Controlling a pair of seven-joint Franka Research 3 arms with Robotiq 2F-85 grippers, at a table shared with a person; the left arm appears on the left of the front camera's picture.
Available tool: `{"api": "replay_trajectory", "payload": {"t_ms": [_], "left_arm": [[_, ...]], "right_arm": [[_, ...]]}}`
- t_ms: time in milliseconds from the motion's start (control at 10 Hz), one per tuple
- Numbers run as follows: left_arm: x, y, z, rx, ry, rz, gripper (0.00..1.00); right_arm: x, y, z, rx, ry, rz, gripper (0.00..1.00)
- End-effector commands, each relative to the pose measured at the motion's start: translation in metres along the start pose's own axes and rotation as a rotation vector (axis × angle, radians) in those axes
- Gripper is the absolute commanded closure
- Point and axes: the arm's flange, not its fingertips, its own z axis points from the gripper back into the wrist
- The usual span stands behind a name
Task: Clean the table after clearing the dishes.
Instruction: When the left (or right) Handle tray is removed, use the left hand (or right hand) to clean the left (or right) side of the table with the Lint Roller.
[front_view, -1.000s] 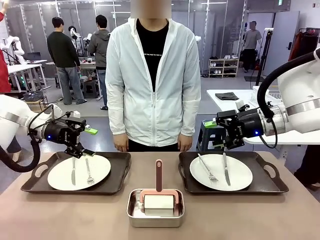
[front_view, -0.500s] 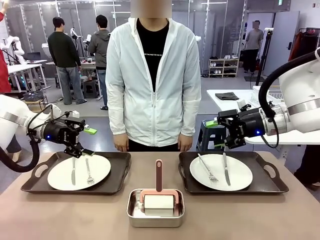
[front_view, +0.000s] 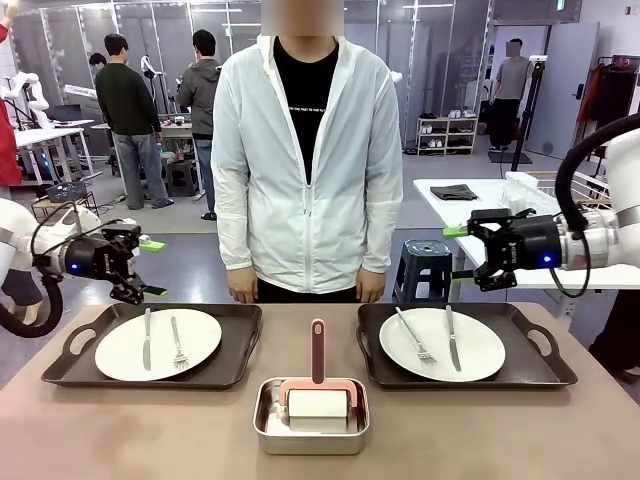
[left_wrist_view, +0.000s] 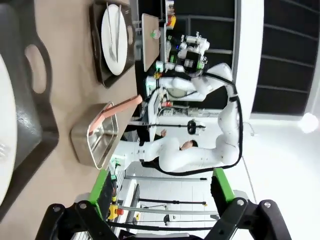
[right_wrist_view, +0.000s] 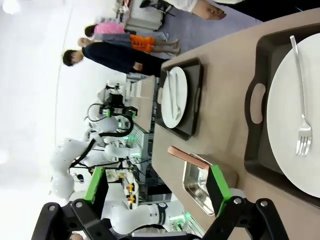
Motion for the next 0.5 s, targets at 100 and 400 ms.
{"api": "replay_trajectory", "payload": {"t_ms": [100,400], "left_arm": [[0.018,-0.005,0.079,-0.097,-0.088,-0.027,0.00],[0.004,-0.008,0.173,-0.070,-0.193,-0.103,0.00]], "right_arm": [[0.001,-0.001,0.055,0.059,-0.077,-0.043,0.00],[0.003,-0.014,0.151,0.051,-0.184,-0.043,0.00]]}}
